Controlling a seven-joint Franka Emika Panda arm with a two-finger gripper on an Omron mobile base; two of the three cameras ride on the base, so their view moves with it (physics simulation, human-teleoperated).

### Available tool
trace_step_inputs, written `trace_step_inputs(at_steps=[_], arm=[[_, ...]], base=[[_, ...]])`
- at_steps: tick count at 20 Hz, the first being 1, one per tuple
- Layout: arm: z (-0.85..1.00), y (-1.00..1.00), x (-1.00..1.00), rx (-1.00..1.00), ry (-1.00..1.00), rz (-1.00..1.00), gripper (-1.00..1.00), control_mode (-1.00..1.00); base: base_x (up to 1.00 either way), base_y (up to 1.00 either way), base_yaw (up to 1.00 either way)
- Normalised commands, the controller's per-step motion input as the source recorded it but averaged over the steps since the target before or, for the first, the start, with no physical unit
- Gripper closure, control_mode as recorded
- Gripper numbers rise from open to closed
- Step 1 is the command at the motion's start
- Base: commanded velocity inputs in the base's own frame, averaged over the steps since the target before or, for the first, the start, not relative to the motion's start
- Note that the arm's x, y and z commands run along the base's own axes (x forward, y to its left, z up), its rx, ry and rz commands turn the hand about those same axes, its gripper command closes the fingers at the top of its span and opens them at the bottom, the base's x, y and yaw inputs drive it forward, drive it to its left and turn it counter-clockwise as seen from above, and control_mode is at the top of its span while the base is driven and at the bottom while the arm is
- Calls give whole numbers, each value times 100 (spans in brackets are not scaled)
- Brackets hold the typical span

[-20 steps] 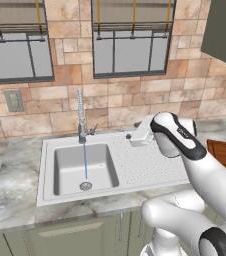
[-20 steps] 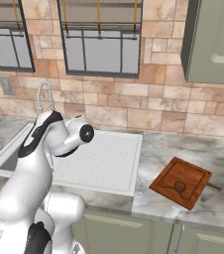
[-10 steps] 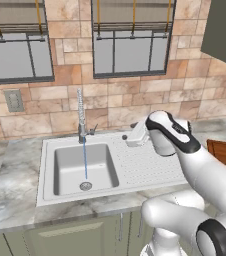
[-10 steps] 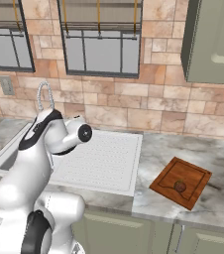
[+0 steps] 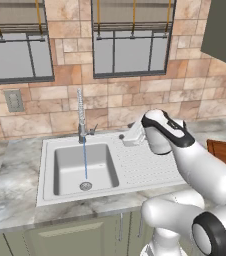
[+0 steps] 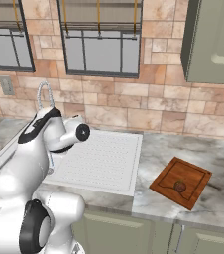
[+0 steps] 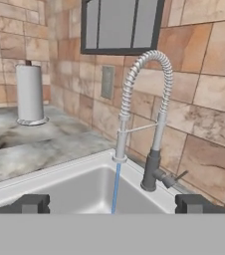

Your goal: Pick the pear from the sink and place it on the cutting board to airdry. Then turn off the sink faucet.

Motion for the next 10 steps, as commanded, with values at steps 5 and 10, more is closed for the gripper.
trace_step_inputs(at_steps=[5,10], arm=[[-6,9,15,0,0,-1,-100,-100],[-9,1,17,0,0,0,-100,-100]], base=[[0,0,0],[0,0,0]])
